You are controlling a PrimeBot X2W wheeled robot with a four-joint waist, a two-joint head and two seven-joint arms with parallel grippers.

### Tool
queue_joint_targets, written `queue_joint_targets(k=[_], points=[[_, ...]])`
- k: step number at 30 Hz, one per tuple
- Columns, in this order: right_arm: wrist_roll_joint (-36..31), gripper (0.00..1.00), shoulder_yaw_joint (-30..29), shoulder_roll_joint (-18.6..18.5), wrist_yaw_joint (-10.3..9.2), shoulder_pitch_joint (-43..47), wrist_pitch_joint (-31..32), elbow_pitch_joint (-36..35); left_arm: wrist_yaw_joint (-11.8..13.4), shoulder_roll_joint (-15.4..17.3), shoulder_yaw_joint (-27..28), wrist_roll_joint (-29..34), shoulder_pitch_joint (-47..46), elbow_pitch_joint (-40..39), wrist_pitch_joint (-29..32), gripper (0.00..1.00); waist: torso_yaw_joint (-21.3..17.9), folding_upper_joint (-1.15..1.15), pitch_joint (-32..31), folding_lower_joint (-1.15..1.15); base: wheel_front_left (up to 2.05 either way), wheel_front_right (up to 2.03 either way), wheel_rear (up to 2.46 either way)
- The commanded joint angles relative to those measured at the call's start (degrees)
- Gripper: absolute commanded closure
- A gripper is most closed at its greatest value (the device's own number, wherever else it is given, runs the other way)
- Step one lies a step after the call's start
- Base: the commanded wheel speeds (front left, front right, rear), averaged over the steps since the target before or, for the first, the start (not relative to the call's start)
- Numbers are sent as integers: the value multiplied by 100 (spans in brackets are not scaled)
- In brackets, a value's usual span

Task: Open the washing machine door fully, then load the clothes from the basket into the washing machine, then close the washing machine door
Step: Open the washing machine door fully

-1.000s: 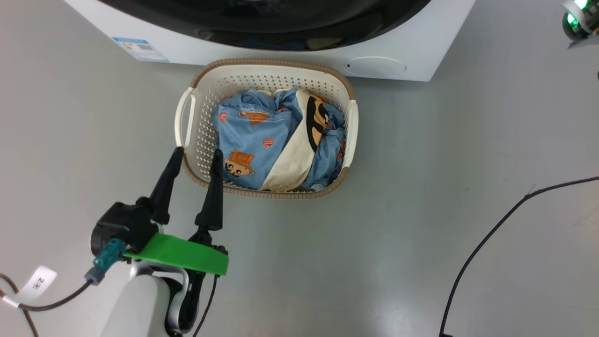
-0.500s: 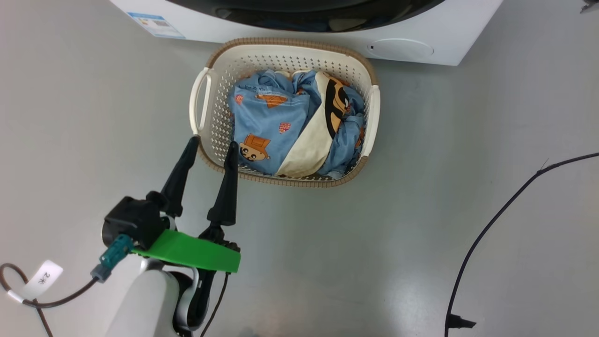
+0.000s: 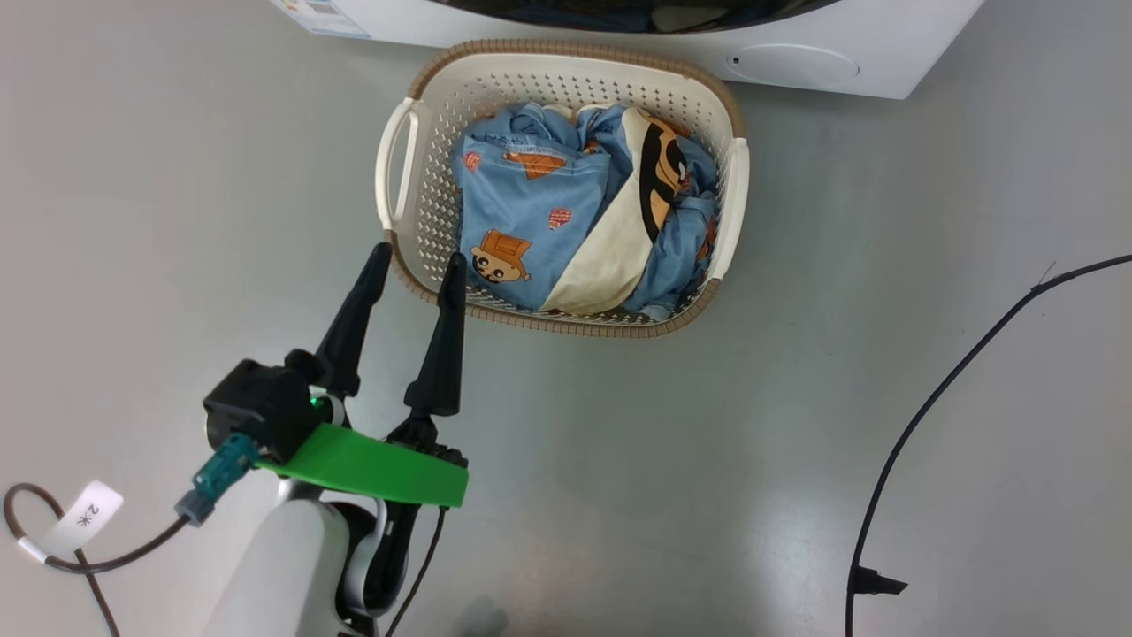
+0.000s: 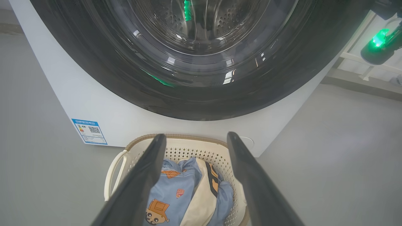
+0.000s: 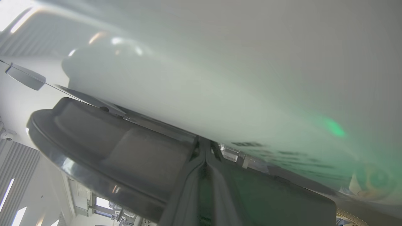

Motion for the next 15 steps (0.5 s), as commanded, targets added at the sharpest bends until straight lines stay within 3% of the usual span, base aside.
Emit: queue_joint_targets(k=[1,15], points=[[-90,100,58,107,50,-56,57,-122,40,145,152,-69,-86,-160,-36,0,22,0,26,0,0,0,0],[-96,100,310,196,50,327,274,-226,37,145,157,-38,-37,-99,-36,0,-38,0,-201,0,0,0,0]])
